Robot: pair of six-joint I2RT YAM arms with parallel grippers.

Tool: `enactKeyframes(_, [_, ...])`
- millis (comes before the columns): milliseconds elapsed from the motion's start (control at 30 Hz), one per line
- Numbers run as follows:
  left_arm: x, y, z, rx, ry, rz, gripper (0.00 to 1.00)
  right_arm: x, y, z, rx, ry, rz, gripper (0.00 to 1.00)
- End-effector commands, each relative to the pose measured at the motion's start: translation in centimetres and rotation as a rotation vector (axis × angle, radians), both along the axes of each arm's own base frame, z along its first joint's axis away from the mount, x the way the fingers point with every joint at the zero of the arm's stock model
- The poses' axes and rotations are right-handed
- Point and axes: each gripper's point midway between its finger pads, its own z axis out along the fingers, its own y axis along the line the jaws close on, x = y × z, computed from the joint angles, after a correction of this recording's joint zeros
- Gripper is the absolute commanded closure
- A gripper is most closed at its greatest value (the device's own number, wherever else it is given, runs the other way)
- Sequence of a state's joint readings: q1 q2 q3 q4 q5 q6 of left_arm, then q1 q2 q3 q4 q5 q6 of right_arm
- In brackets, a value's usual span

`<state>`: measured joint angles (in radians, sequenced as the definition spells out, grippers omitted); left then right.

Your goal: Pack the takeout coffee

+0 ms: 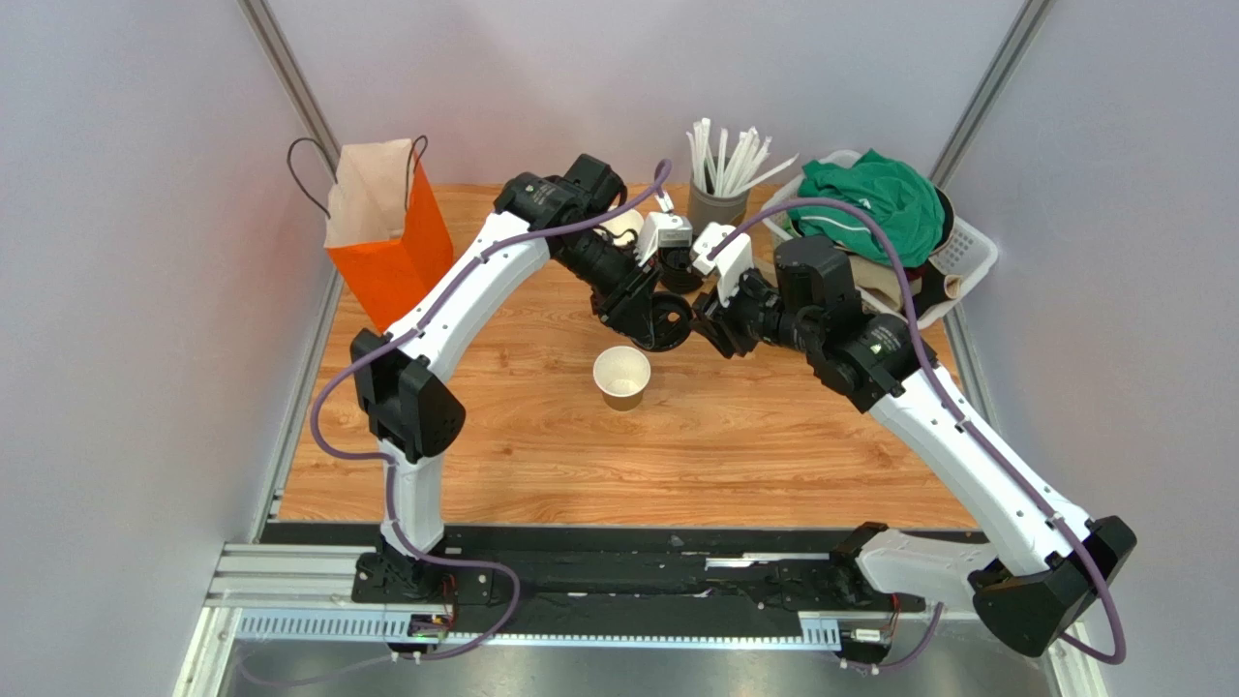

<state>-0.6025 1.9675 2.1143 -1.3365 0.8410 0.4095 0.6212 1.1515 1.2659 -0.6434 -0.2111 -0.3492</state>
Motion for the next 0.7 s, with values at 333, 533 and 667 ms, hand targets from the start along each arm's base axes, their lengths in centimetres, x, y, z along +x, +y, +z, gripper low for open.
enactKeyframes(333, [-4.7,-0.2,0.7,0.049,0.085,-0.097,0.74,0.6,2.1,2.2,0.056,-0.103,0.036,0.64])
enactKeyframes(533, [-4.3,0.0,0.0,0.082,0.067,-0.078,0.75,-0.1,1.6,2.1,0.045,-0.109,0.043,0.67])
enactKeyframes(667, [-4.1,0.1,0.1,0.084,0.055,-0.074,0.75,-0.8,1.1,2.4,0.036,-0.104,0.052,0.69])
